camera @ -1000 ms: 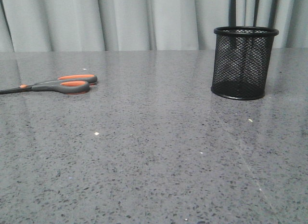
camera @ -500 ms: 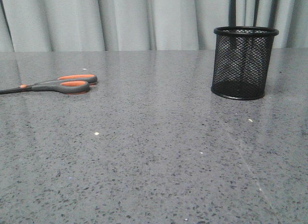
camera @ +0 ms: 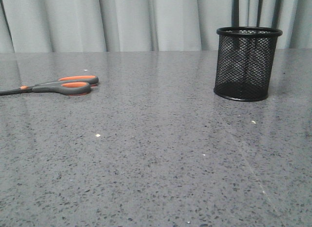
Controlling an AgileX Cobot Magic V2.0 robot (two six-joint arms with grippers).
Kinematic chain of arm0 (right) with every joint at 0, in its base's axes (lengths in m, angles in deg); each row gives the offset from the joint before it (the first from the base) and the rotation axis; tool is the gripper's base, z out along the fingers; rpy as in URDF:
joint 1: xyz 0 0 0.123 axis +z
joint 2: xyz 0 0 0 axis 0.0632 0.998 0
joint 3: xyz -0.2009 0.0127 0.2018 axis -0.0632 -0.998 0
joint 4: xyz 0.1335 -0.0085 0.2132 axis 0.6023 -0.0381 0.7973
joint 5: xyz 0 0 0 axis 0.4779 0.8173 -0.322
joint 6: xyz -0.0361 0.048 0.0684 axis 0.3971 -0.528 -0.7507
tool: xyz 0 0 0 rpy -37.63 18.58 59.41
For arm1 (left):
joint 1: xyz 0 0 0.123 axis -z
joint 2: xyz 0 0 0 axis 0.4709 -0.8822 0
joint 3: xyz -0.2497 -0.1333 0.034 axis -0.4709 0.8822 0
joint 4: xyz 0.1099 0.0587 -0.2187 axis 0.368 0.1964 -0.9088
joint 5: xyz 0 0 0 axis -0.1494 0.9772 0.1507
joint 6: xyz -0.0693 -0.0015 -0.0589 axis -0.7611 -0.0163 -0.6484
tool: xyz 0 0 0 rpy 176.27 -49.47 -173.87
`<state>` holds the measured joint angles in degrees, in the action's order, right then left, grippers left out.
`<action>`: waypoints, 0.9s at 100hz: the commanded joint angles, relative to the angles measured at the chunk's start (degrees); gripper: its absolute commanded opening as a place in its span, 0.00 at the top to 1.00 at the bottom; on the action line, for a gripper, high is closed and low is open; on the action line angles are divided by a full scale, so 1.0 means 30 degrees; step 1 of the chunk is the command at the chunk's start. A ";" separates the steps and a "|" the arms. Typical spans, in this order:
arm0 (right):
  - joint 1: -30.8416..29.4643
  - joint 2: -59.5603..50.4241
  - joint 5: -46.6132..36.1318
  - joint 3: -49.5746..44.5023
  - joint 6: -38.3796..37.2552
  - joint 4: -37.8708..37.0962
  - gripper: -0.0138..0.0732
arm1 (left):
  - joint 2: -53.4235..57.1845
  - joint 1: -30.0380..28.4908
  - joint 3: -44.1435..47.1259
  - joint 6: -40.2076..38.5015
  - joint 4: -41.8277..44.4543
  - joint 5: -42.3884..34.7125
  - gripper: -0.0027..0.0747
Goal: Put scissors into bucket
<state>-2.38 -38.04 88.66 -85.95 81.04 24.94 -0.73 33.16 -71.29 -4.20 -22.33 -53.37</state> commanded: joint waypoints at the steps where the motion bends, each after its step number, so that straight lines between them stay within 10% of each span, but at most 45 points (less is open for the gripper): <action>1: -0.0102 -0.0348 -0.0482 -0.0119 0.0031 -0.0407 0.90 | 0.0493 0.0139 0.0766 -0.0186 -0.0201 -0.0981 0.99; 31: -0.0102 -0.0348 -0.4718 -0.0119 0.0031 -0.7209 0.90 | 0.0493 0.0139 0.0766 -0.0186 -0.0201 -0.0981 0.99; 52: -0.0102 -0.0348 -0.9690 -0.0083 0.0031 -0.7174 0.90 | 0.0493 0.0139 0.0766 -0.0186 -0.1211 -0.1551 0.99; 65: -0.0102 -0.0348 -1.3378 -0.0083 -0.3153 -0.5087 0.90 | 0.0493 0.0139 0.0766 -0.0186 -0.7845 -0.3793 0.99; 90: -0.0102 -0.0348 -1.2292 0.0182 -0.7211 -0.1584 0.90 | 0.0493 0.0139 0.0678 -0.0186 -1.3627 -0.7548 0.99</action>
<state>-2.38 -38.04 55.00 -85.95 61.97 16.16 -0.73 33.16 -71.29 -4.41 -57.11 -68.43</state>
